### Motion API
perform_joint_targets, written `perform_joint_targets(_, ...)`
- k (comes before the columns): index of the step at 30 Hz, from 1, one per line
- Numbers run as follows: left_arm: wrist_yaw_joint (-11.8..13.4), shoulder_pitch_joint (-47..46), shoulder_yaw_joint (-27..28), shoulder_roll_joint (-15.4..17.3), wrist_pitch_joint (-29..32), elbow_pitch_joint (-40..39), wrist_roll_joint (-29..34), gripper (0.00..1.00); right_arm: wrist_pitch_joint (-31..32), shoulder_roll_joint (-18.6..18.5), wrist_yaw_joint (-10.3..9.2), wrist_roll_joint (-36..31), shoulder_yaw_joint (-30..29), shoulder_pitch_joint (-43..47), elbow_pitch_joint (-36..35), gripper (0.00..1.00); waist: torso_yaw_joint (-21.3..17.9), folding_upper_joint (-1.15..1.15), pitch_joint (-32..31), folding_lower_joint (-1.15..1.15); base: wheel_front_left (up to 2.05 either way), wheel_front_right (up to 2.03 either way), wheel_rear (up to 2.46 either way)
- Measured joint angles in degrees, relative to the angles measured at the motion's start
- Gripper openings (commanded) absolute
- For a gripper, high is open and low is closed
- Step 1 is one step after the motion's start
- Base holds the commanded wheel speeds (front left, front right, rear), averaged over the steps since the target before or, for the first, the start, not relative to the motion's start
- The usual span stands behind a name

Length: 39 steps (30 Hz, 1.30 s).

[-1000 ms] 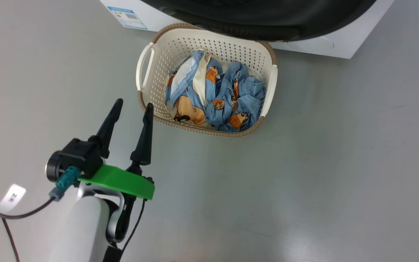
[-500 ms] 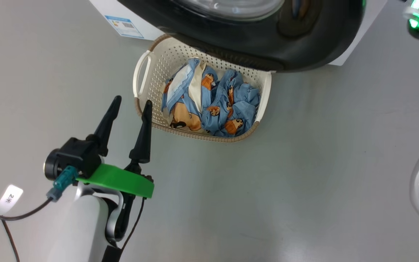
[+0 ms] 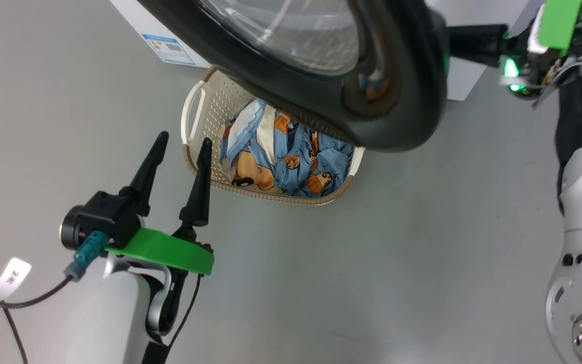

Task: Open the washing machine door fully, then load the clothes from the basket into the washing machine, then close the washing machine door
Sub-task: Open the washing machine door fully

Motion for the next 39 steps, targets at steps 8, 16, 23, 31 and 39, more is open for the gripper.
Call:
perform_joint_targets(8,0.0,0.03,-0.12,0.0,0.0,-0.48,0.42,1.0,-2.93,0.3,0.0,7.2,9.83,5.36,-3.44,0.0,-0.05,0.0,-0.95,0.0,0.0,0.0,0.0)
perform_joint_targets(16,0.0,0.04,-0.38,0.01,0.0,-0.59,0.42,1.0,-6.14,0.18,0.0,11.66,15.78,8.65,-4.67,0.0,0.01,0.0,-1.66,0.0,0.0,0.0,0.0)
perform_joint_targets(23,0.0,0.09,-1.66,0.01,0.0,-0.7,0.42,1.0,-9.5,0.1,0.0,15.83,22.41,10.3,-4.86,0.0,0.12,0.0,-2.47,0.0,0.0,0.0,0.0)
perform_joint_targets(31,0.01,0.11,-2.13,0.02,0.0,-0.67,0.41,1.0,-13.67,0.07,0.0,20.98,30.38,10.92,-4.37,0.0,0.17,0.0,-2.96,0.0,0.0,0.0,0.0)
perform_joint_targets(39,0.09,0.12,-2.21,0.02,0.0,-0.67,0.38,1.0,-16.69,0.04,0.0,22.63,34.09,11.0,-2.98,0.0,-0.05,0.0,-3.03,0.0,0.0,0.0,0.0)
